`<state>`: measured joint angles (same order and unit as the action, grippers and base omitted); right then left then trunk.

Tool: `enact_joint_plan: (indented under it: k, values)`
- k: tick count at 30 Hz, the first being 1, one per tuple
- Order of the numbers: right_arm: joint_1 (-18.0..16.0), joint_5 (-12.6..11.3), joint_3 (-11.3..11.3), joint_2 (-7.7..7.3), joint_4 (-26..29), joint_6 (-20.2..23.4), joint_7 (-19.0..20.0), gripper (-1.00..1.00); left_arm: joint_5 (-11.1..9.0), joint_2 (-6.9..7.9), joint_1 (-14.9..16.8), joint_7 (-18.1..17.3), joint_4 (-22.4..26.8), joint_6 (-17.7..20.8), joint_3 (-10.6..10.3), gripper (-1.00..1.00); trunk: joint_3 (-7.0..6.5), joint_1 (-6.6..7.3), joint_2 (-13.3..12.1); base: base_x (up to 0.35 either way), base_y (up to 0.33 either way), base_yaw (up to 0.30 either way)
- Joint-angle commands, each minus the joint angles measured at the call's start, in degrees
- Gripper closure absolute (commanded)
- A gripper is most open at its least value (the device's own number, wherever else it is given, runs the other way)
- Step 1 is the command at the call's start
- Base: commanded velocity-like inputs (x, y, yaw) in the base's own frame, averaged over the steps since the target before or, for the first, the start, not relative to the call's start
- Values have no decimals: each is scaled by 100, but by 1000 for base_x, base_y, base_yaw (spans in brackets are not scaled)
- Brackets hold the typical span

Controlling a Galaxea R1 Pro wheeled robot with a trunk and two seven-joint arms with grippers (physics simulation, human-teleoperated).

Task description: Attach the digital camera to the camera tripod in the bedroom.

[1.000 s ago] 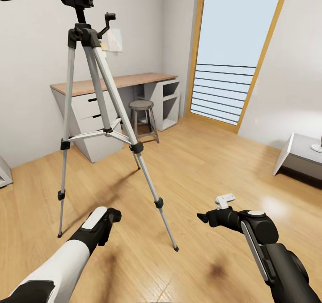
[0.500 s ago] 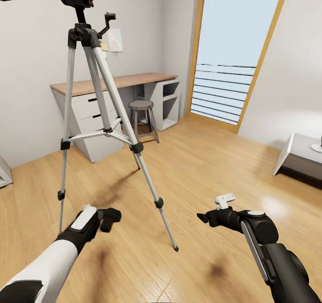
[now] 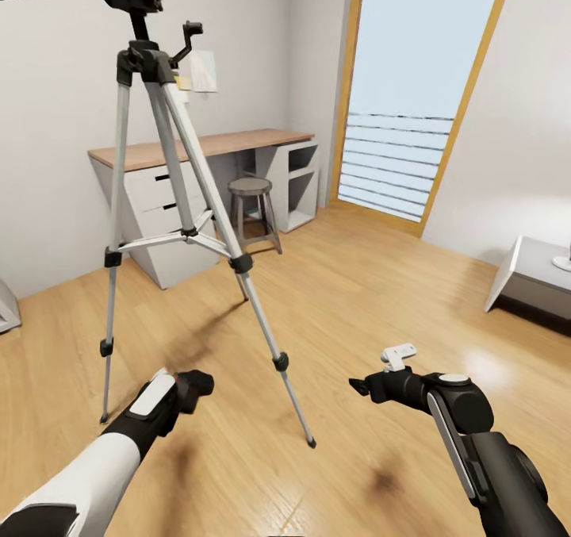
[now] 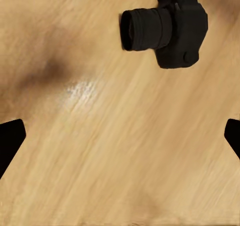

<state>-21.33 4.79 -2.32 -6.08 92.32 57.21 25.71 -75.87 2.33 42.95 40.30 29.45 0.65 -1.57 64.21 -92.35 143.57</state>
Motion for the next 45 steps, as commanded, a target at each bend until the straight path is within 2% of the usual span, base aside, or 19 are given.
enact_joint_plan:
  k: [1, 7, 17, 18, 27, 45]
  values:
    - [2, 50, -4, -1, 6, 18, 39, -100, -53, -29, -32, 65, -24, -26, -50, -100, 5, 0, 2, 150, -75, 0]
    - [17, 49, 1, 7, 6, 18, 40, -100, -260, -224, -219, 258, -98, -220, -234, -100, 5, 0, 2, 222, -115, 0]
    - [26, 48, 3, 10, 6, 13, 40, -100, -600, -548, -273, 580, -126, -542, -279, -100, 5, 0, 2, 285, -159, 0]
    - [28, 48, 3, 10, 6, 14, 40, -100, -1001, -675, -276, 1260, -127, -1254, -280, -100, 5, 0, 2, 299, -177, 0]
    - [28, 48, 8, 10, 6, 10, 40, -100, -1032, -668, -292, 1280, -138, -1278, -245, -100, 5, 0, 2, 189, -113, 0]
    - [30, 48, 12, 10, 6, 10, 40, -100, -1117, -579, -307, 1303, -146, -1299, -94, -100, 5, 0, 2, 30, -18, 0]
